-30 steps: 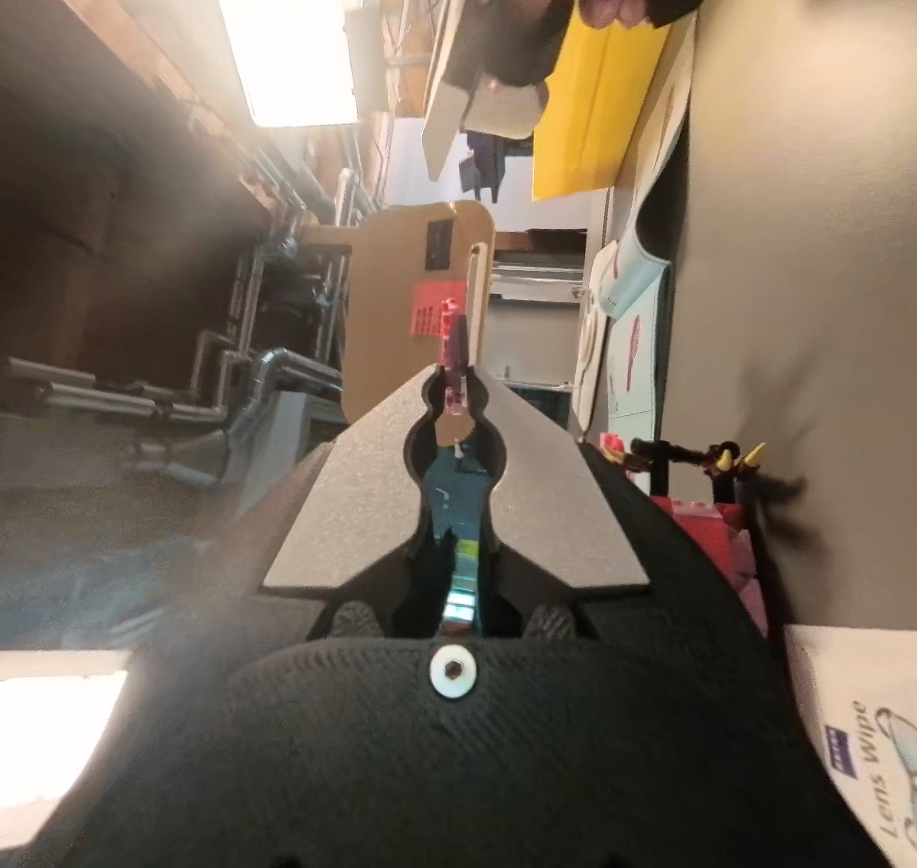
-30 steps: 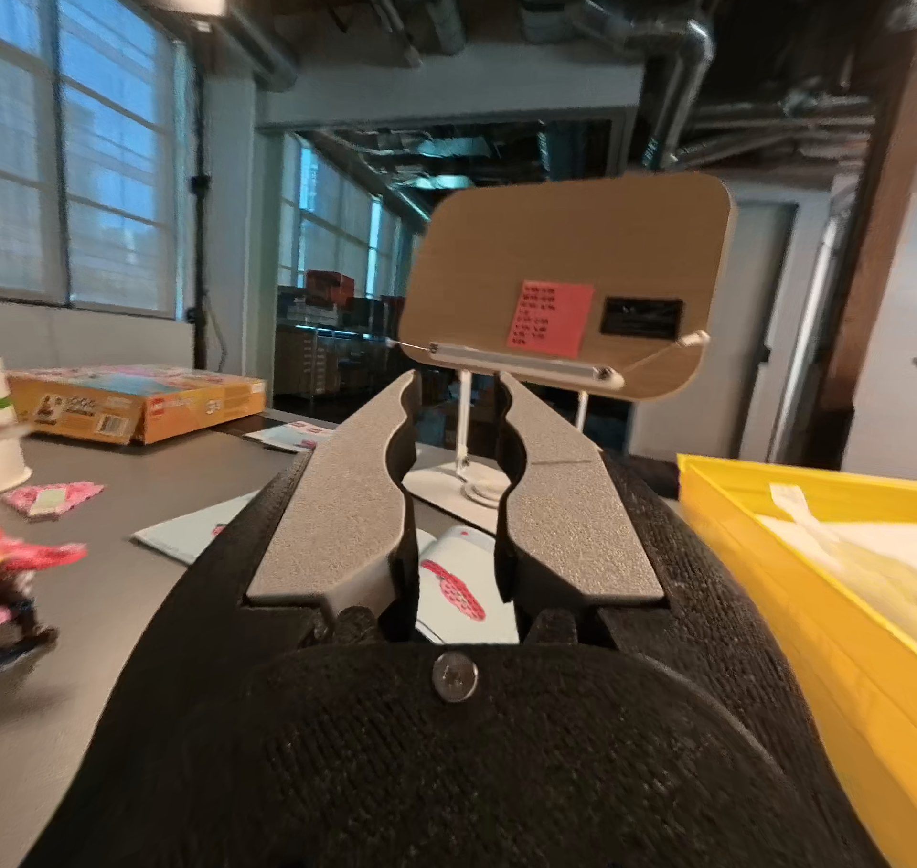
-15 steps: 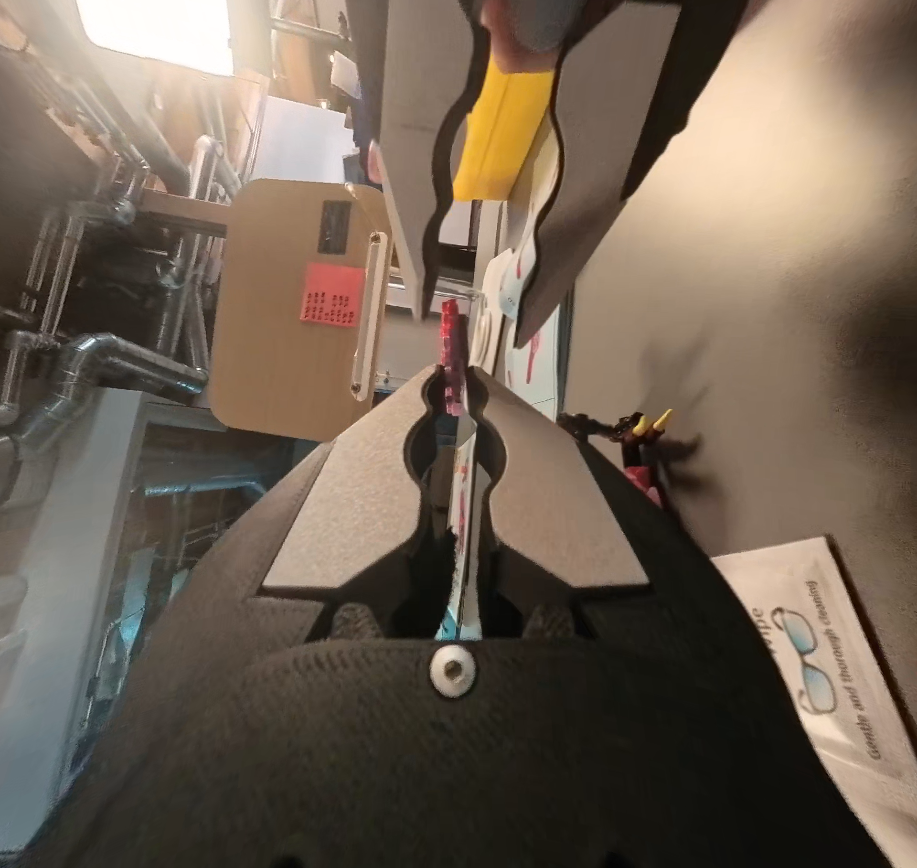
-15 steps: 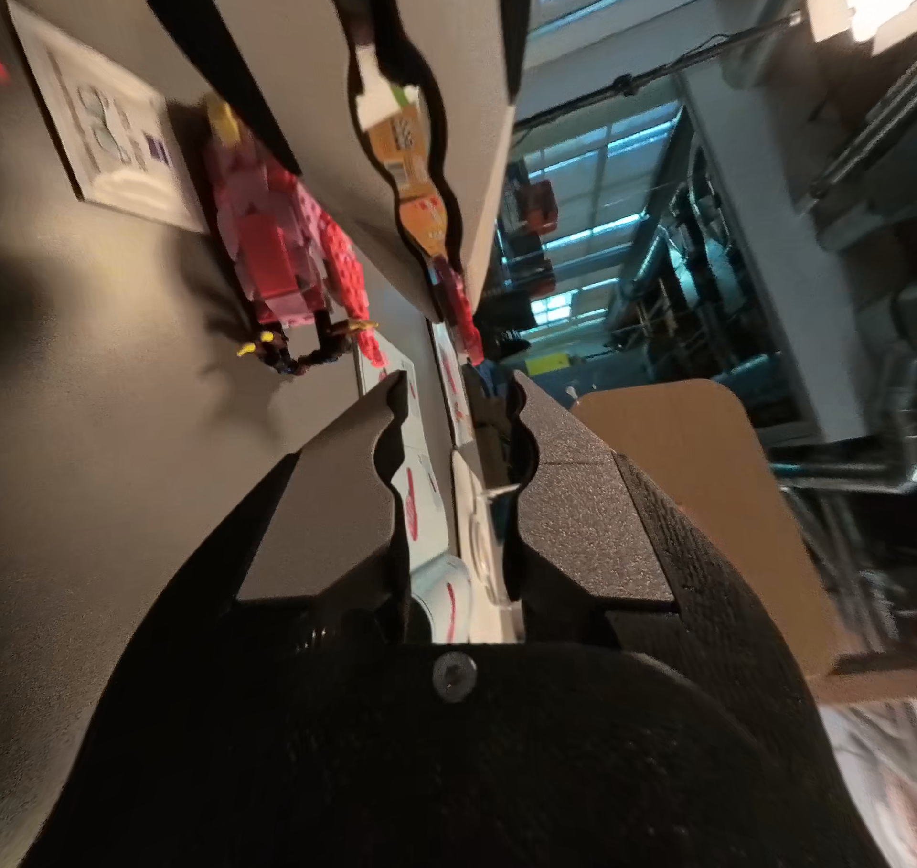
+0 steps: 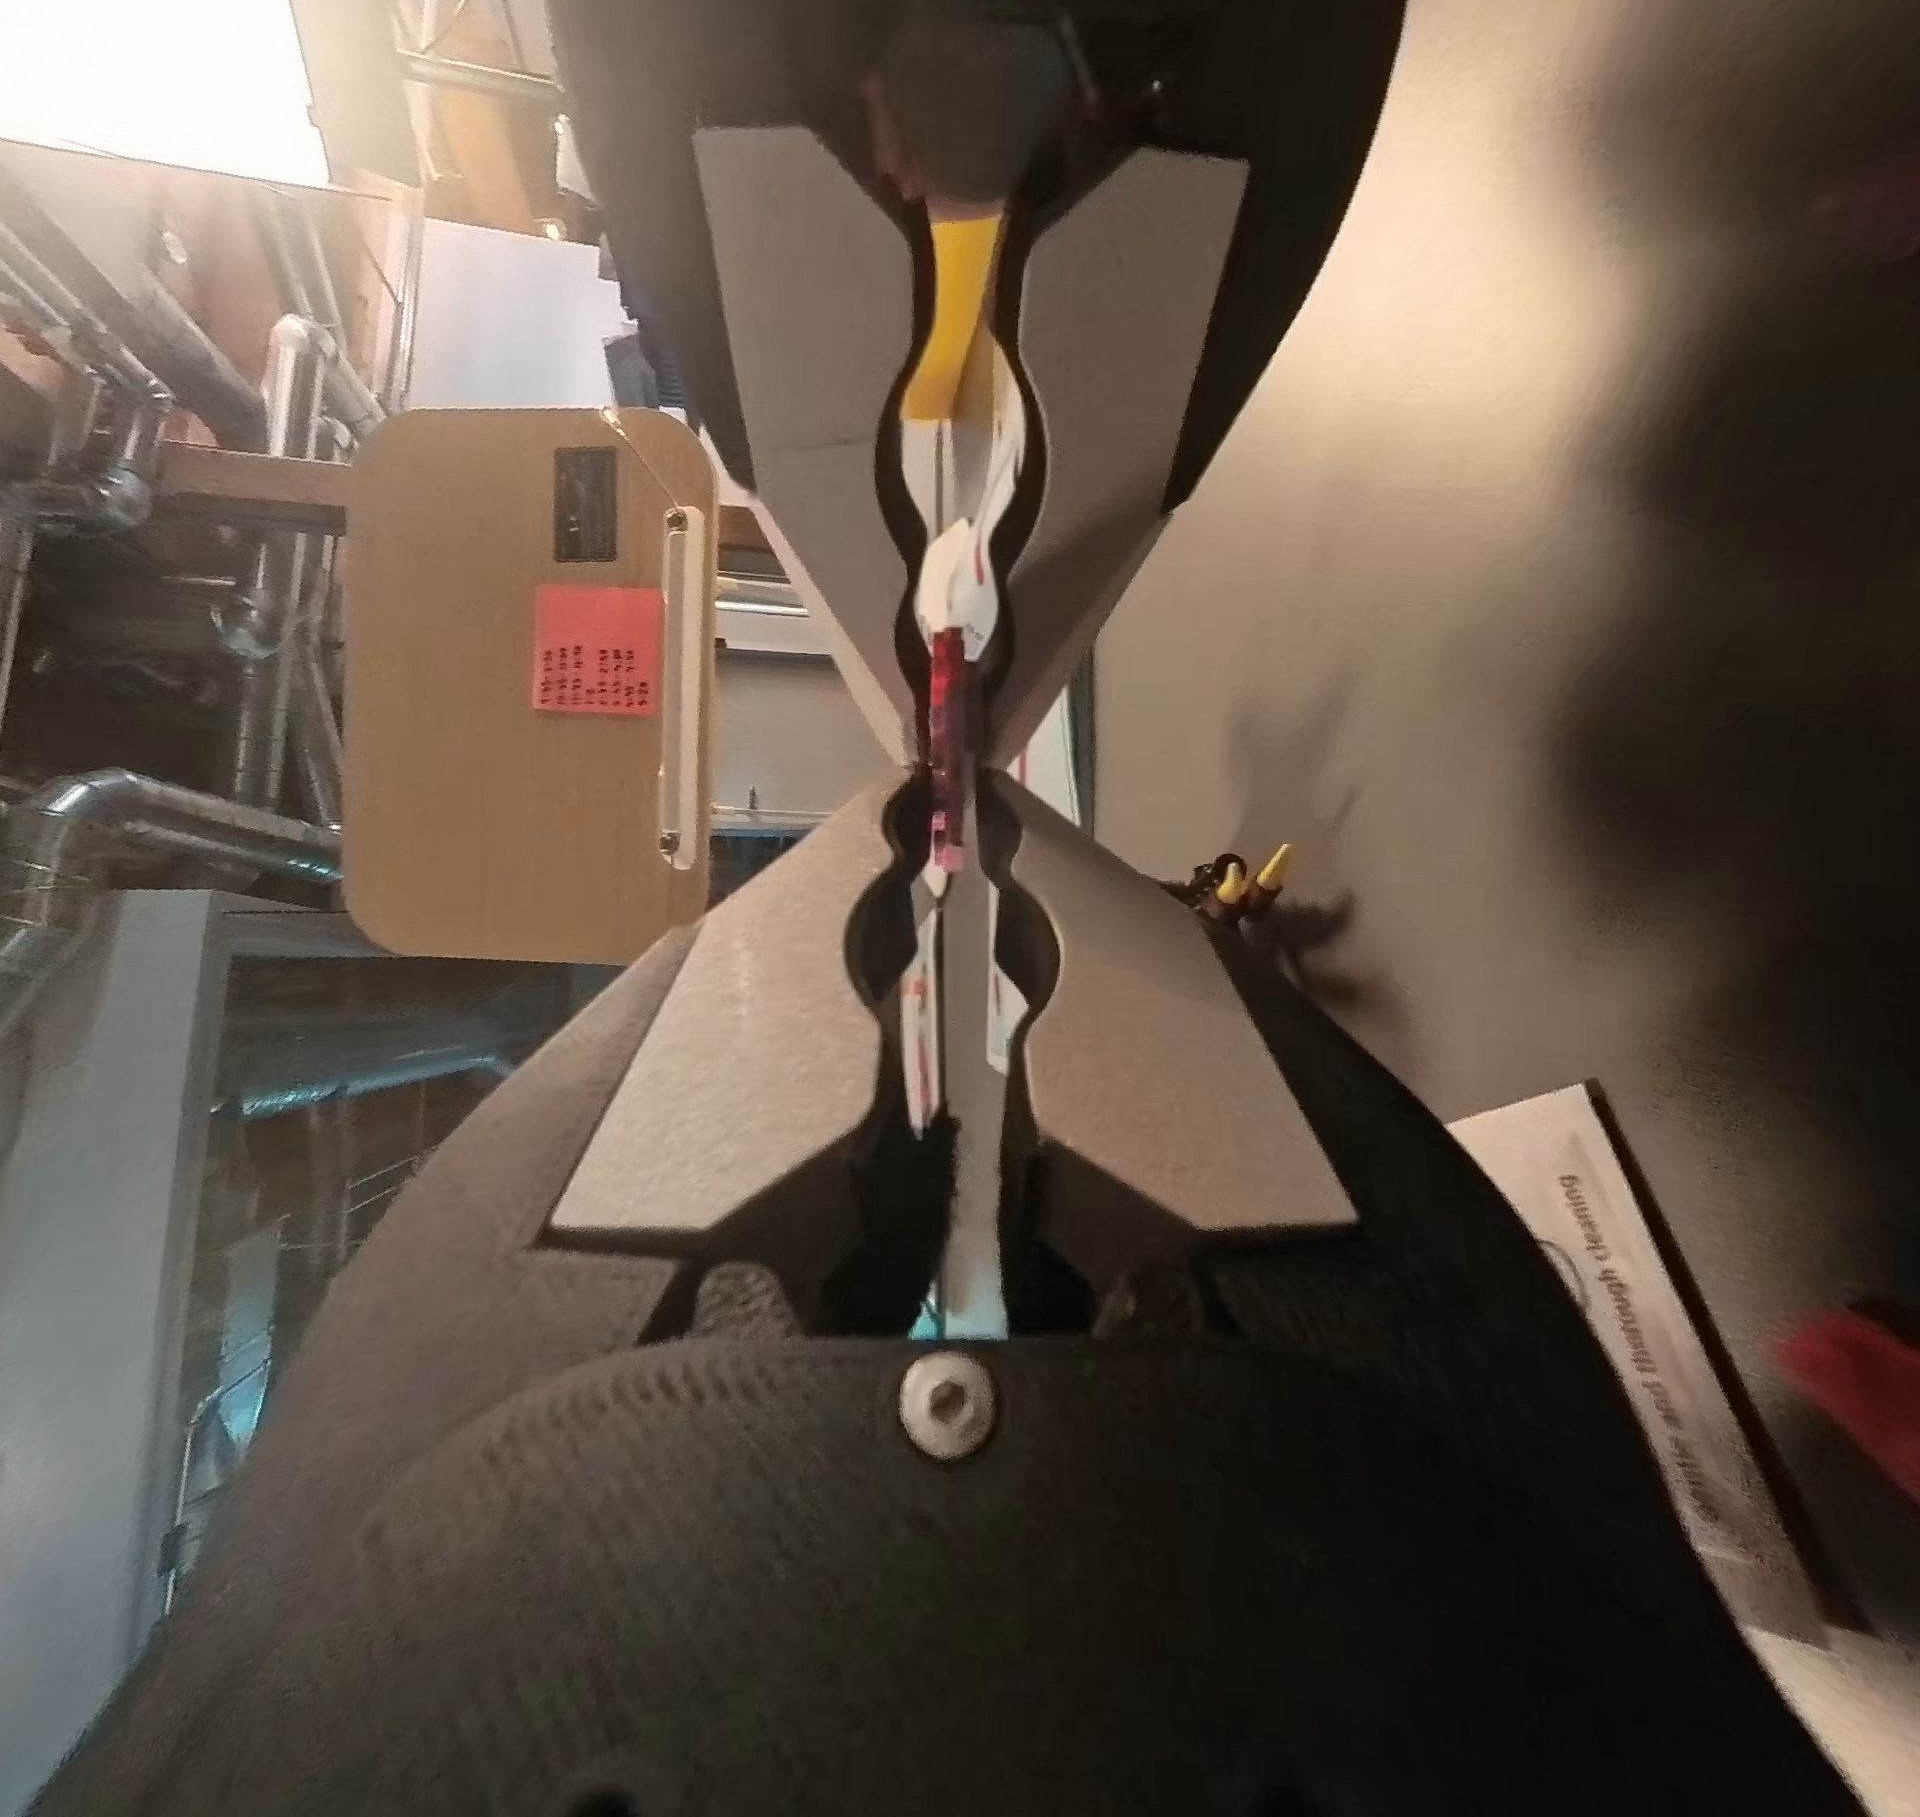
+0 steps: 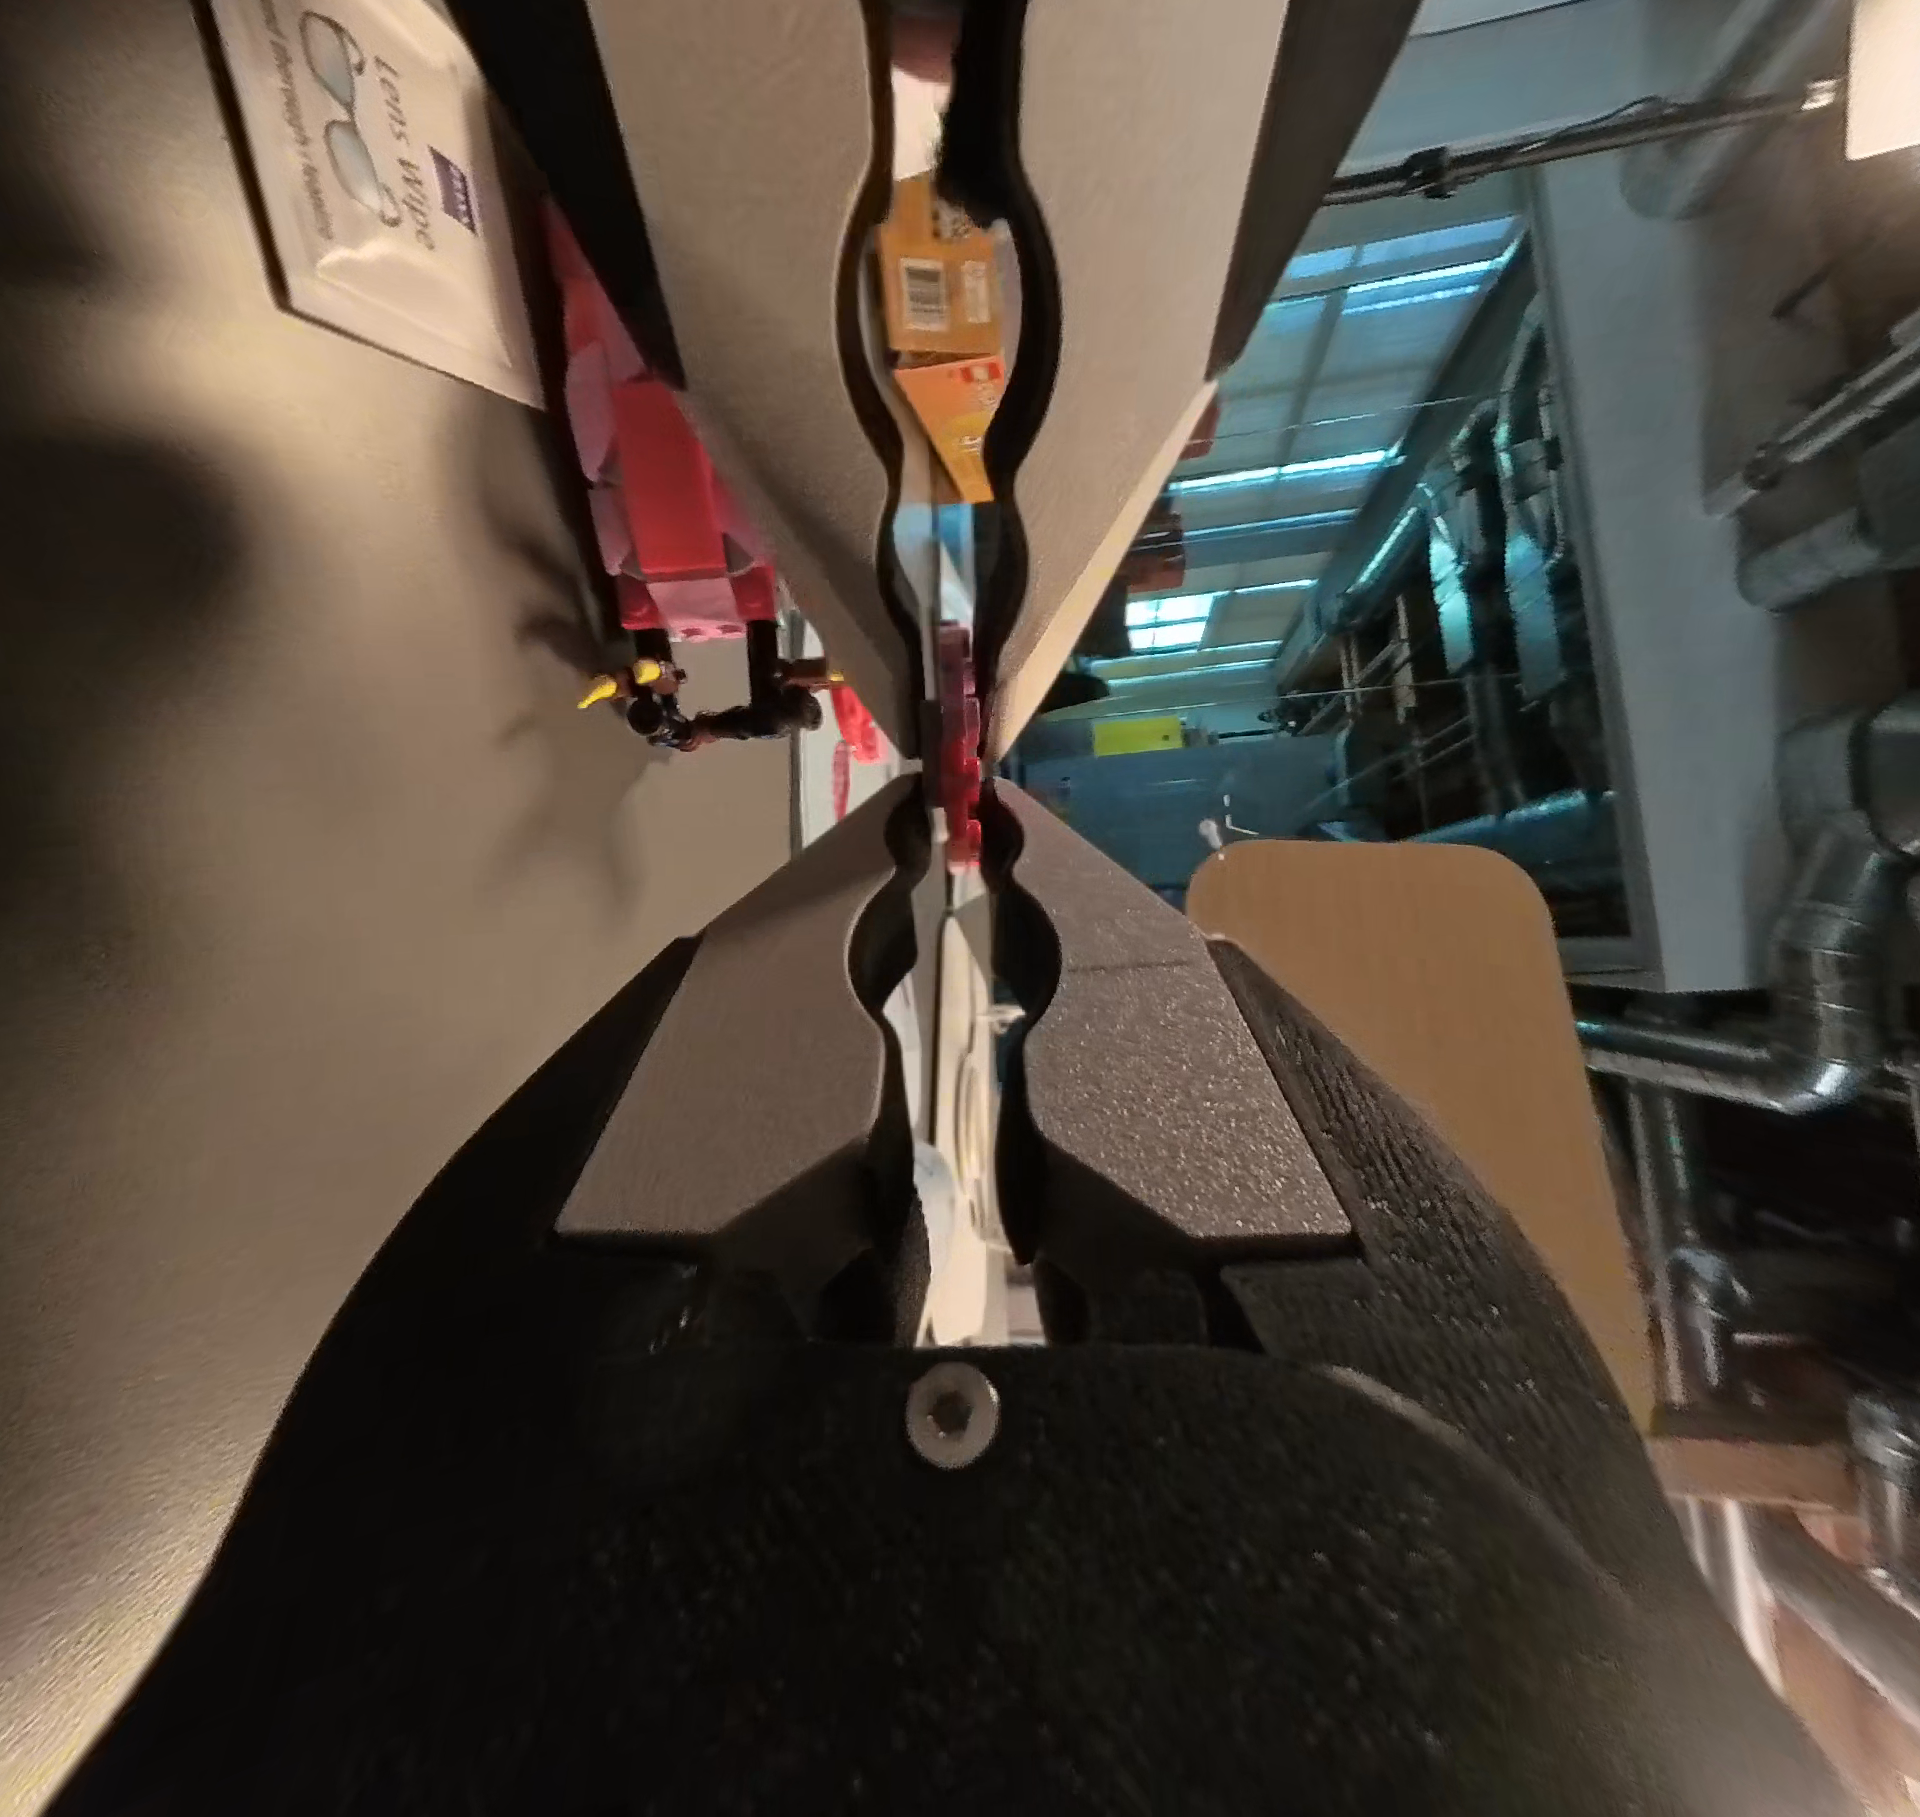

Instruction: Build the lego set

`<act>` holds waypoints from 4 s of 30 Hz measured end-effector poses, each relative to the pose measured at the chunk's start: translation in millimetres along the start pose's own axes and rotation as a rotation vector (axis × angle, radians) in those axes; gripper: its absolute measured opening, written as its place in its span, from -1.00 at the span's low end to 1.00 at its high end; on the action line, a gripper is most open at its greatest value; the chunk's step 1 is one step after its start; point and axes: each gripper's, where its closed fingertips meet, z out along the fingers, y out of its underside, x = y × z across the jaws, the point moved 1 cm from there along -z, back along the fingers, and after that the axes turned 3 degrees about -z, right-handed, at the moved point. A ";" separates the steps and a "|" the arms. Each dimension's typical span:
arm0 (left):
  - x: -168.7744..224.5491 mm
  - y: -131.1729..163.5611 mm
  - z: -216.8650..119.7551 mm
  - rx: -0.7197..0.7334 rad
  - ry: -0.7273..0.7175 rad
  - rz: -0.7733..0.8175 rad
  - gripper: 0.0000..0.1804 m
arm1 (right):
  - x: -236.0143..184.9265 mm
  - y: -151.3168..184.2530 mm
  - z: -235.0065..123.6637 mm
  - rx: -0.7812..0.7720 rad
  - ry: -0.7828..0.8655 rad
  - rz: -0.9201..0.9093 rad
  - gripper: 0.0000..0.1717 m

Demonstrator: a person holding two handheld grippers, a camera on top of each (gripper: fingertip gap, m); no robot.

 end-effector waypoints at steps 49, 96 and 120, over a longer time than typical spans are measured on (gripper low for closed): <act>27.5 -44.6 -3.1 0.169 -0.043 0.259 -0.92 | 63.4 153.9 -37.7 -0.142 0.537 0.854 -0.91; -56.2 132.8 -316.0 -0.667 -0.283 -1.355 -0.59 | 68.6 158.0 -53.4 -0.113 0.595 0.915 -0.84; 89.1 246.7 -385.2 -1.319 1.094 -0.936 -0.55 | 64.1 156.3 -45.0 -0.115 0.551 0.906 -0.85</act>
